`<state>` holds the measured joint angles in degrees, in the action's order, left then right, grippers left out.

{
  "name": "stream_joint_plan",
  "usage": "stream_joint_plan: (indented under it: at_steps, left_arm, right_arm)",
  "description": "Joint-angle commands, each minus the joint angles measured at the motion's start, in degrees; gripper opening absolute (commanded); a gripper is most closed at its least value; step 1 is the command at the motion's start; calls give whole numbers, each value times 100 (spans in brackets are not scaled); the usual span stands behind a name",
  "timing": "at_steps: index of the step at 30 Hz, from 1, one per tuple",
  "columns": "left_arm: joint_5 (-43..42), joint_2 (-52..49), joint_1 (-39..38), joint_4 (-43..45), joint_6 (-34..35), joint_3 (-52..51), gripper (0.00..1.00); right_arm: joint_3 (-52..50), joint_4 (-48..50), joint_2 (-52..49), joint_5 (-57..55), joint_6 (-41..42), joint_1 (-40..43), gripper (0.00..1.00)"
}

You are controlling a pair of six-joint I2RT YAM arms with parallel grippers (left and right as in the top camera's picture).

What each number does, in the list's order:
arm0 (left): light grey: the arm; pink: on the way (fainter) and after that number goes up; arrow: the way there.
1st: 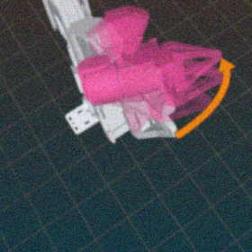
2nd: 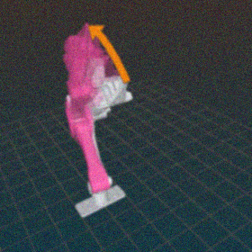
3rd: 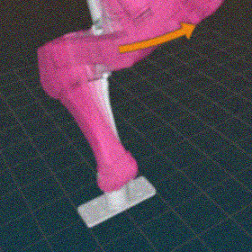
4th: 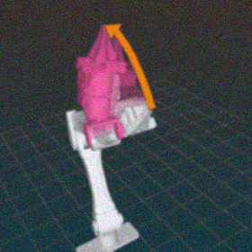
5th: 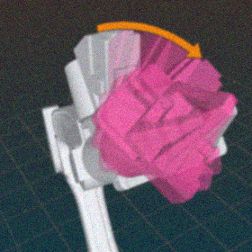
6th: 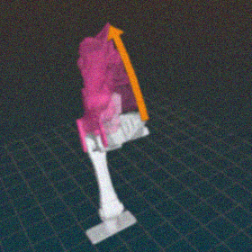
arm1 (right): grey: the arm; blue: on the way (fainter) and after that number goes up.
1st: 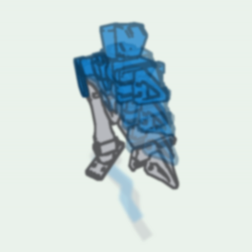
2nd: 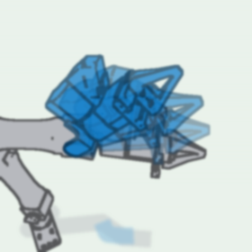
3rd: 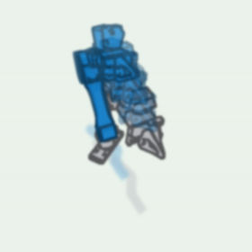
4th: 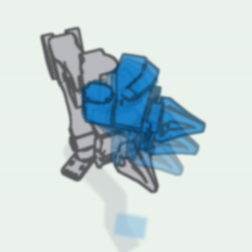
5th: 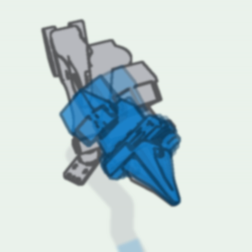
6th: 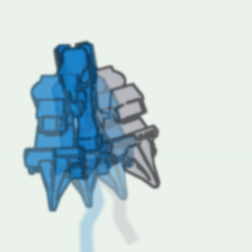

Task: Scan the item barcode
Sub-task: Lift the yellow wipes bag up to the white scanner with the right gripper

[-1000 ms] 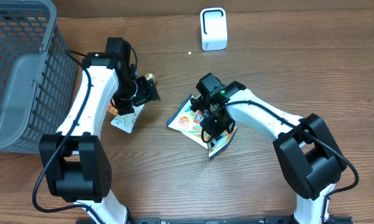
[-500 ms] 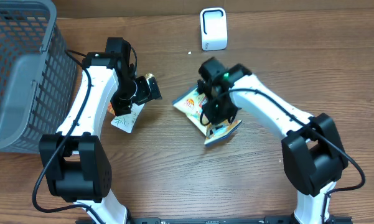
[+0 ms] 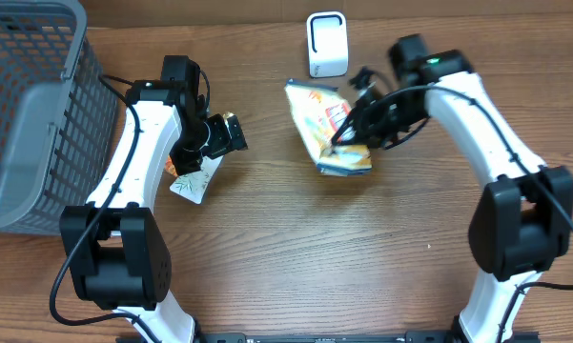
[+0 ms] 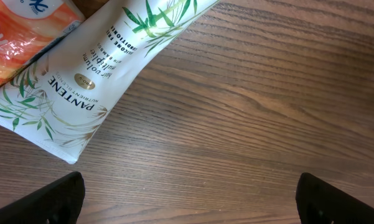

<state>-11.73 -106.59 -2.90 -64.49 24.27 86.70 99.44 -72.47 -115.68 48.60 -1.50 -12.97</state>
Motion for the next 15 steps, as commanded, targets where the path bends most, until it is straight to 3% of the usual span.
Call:
stream_joint_plan:
  at_steps: [1, 10, 15]
  left_arm:
    - [31, -68, -24, 22, 17, -42, 100]
    - [31, -68, -24, 24, 17, -42, 100]
    - [28, -68, -24, 28, 20, -42, 100]
  right_arm:
    - [151, -92, 37, 1805, -17, 420, 4]
    - [140, -492, 37, 3091, -42, 846, 4]
    - [140, -643, 37, 3390, -46, 820, 9]
